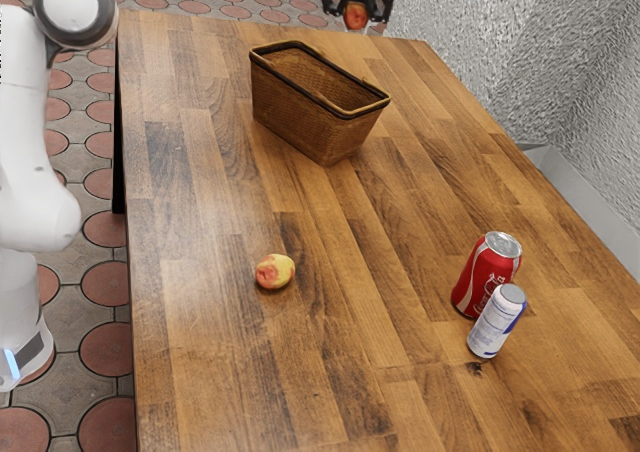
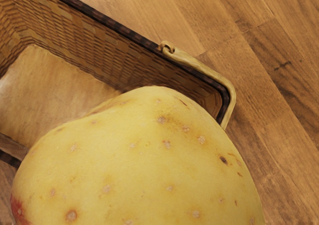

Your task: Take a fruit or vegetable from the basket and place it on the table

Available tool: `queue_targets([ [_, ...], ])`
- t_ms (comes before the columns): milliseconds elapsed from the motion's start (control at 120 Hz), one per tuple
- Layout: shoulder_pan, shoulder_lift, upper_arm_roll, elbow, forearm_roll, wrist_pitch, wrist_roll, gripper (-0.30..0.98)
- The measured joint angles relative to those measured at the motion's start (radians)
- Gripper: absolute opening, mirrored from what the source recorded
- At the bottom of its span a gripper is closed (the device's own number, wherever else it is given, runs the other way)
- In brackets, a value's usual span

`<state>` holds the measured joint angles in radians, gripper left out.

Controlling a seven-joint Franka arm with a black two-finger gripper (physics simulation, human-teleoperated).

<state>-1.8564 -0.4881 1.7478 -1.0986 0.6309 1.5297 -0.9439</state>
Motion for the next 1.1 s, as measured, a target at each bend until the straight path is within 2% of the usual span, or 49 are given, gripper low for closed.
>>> queue_targets([
  [225, -0.249, -0.059, 0.232, -0.041, -0.073, 0.06, 0.041, 0.15],
  [517, -0.39, -0.161, 0.305, -0.041, -0.072, 0.13, 0.074, 0.14],
  [700, -0.465, -0.216, 0.315, -0.041, -0.002, 0.163, 0.088, 0.14],
  [808, -0.487, -0.228, 0.316, -0.042, 0.033, 0.178, 0.097, 0.39],
  [875, -0.487, -0.231, 0.316, -0.042, 0.044, 0.184, 0.103, 0.5],
  [967, -0.478, -0.227, 0.313, -0.04, 0.058, 0.189, 0.113, 0.59],
  [1100, -0.435, -0.222, 0.305, -0.022, 0.067, 0.191, 0.145, 0.65],
])
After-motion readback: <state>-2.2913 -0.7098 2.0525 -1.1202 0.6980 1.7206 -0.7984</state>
